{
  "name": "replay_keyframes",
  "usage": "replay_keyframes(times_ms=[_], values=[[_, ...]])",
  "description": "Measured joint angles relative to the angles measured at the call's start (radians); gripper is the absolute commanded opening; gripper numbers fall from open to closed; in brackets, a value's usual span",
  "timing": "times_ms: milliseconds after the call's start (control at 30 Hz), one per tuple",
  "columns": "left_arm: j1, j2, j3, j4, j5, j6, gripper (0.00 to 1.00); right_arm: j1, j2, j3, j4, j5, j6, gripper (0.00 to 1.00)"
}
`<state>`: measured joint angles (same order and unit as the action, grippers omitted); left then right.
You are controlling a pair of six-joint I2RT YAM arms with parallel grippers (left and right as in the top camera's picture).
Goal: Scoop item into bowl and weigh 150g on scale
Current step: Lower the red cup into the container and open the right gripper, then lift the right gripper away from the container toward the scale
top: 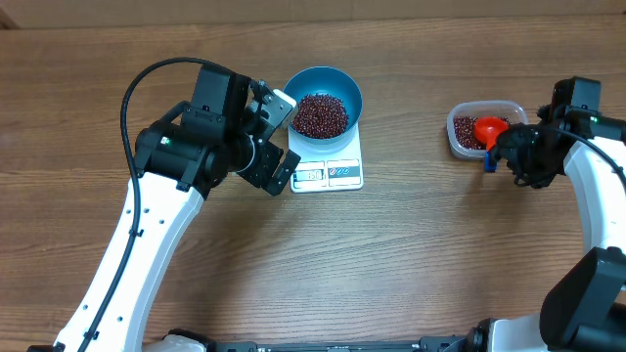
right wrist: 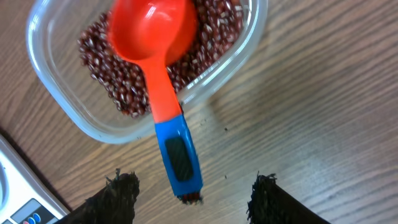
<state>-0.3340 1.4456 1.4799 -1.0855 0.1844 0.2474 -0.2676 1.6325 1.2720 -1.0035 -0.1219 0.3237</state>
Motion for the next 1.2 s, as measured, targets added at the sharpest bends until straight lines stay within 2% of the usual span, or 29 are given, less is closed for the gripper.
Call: replay_keyframes(times_ms=[133, 300, 433, 600, 733, 800, 933, 1200], values=[[0.0, 0.0, 0.0, 0.0, 0.0, 0.0, 1.0, 0.0, 0.0, 0.0, 0.003, -0.013, 0.003, 0.49], [0.0, 0.0, 0.0, 0.0, 0.0, 0.0, 1.0, 0.01, -0.008, 0.028, -0.059, -0.026, -0.04, 0.49], [0.0, 0.0, 0.0, 0.0, 0.0, 0.0, 1.0, 0.083, -0.087, 0.086, -0.071, -0.047, -0.125, 0.61], [0.0, 0.0, 0.0, 0.0, 0.0, 0.0, 0.99, 0.292, -0.26, 0.119, -0.066, -0.145, -0.28, 0.76], [0.0, 0.0, 0.0, 0.0, 0.0, 0.0, 1.0, 0.477, -0.308, 0.129, -0.075, -0.19, -0.382, 0.83], [0.0, 0.0, 0.0, 0.0, 0.0, 0.0, 1.0, 0.536, -0.301, 0.129, -0.073, -0.197, -0.403, 1.0], [0.0, 0.0, 0.0, 0.0, 0.0, 0.0, 1.0, 0.611, -0.285, 0.129, -0.053, -0.19, -0.438, 1.0], [0.0, 0.0, 0.0, 0.0, 0.0, 0.0, 1.0, 0.621, -0.285, 0.129, -0.052, -0.156, -0.455, 1.0]])
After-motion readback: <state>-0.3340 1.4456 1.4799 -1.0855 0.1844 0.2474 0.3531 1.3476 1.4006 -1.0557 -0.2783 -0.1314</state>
